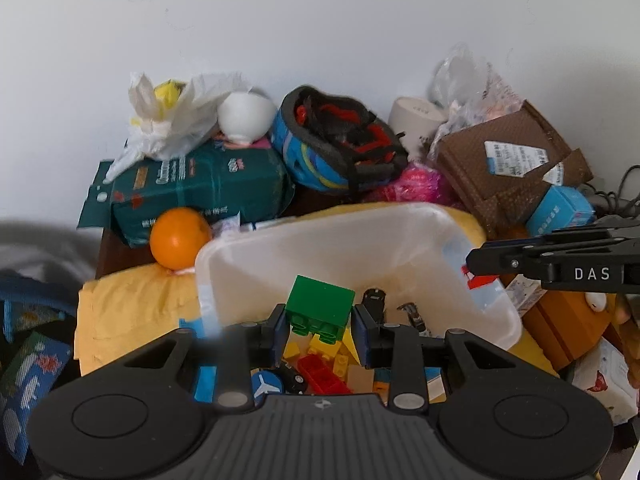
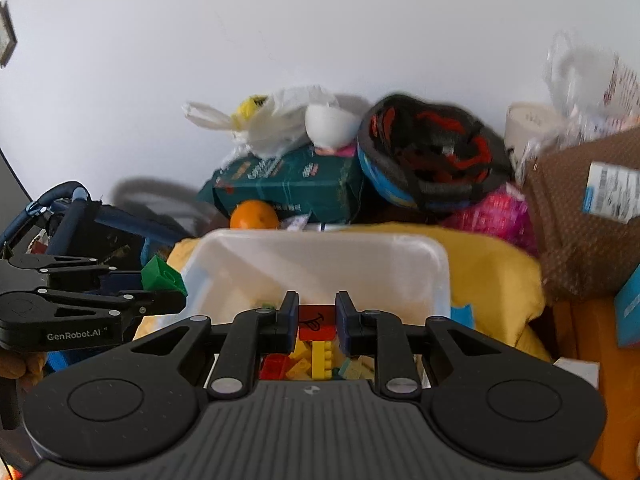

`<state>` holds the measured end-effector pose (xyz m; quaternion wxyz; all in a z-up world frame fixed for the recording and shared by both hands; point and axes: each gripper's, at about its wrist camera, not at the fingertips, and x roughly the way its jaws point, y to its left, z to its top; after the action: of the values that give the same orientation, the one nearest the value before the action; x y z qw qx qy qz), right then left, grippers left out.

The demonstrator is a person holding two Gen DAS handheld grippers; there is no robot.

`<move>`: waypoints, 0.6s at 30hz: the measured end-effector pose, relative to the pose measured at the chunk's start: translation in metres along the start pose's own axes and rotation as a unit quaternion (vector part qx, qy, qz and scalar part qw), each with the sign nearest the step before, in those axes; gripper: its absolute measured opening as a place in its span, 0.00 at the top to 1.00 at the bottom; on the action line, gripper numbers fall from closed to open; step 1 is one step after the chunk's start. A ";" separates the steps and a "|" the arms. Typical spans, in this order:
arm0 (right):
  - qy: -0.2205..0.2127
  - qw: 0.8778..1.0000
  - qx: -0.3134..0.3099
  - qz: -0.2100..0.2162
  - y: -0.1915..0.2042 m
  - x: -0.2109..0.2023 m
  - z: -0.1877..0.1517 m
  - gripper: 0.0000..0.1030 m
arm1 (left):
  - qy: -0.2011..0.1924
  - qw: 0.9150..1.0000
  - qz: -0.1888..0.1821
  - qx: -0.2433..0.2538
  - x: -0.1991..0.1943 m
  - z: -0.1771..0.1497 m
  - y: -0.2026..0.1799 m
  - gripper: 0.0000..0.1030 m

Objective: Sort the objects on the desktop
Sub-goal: 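Carry the red cube and green brick over the bin and release them, then grasp the frog tile with the right tool while the left grasps an orange brick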

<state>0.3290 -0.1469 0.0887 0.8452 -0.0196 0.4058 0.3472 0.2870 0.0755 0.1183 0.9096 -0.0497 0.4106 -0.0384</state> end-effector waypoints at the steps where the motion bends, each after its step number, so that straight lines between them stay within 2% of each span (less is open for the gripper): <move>1: 0.005 1.000 0.005 0.001 -0.003 0.004 0.000 0.77 | 0.007 1.000 0.010 -0.003 0.004 -0.001 0.001 0.47; 2: 0.008 1.000 0.007 -0.002 -0.005 0.007 0.000 0.70 | 0.010 1.000 0.025 -0.006 0.006 -0.002 0.002 0.41; 3: 0.009 1.000 0.007 -0.007 -0.006 0.009 -0.001 0.55 | 0.005 0.999 0.036 -0.008 0.005 -0.005 0.004 0.41; 4: 0.011 1.000 0.009 -0.008 -0.007 0.009 -0.002 0.50 | 0.000 0.999 0.038 -0.009 0.004 -0.008 0.005 0.41; 7: 0.002 1.000 0.003 -0.011 -0.009 0.004 -0.008 0.50 | -0.029 0.999 0.029 -0.012 -0.009 -0.026 0.007 0.41; 9: -0.007 1.000 -0.007 -0.004 -0.006 -0.005 -0.018 0.50 | -0.054 0.999 0.000 -0.009 -0.022 -0.050 0.004 0.41; 12: -0.026 0.999 -0.032 0.016 0.002 -0.024 -0.047 0.50 | -0.068 0.997 -0.028 -0.004 -0.032 -0.096 -0.008 0.41; 15: -0.016 0.998 -0.059 0.022 0.007 -0.027 -0.095 0.50 | -0.055 0.998 -0.026 0.012 -0.024 -0.146 -0.025 0.41; 18: 0.019 0.998 -0.063 0.015 0.003 -0.012 -0.146 0.51 | -0.004 0.999 -0.030 0.013 0.006 -0.178 -0.039 0.42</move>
<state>0.2239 -0.1970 -0.0002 0.8289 -0.0733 0.3994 0.3848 0.1564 0.0257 0.0012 0.9104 -0.0501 0.4045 -0.0709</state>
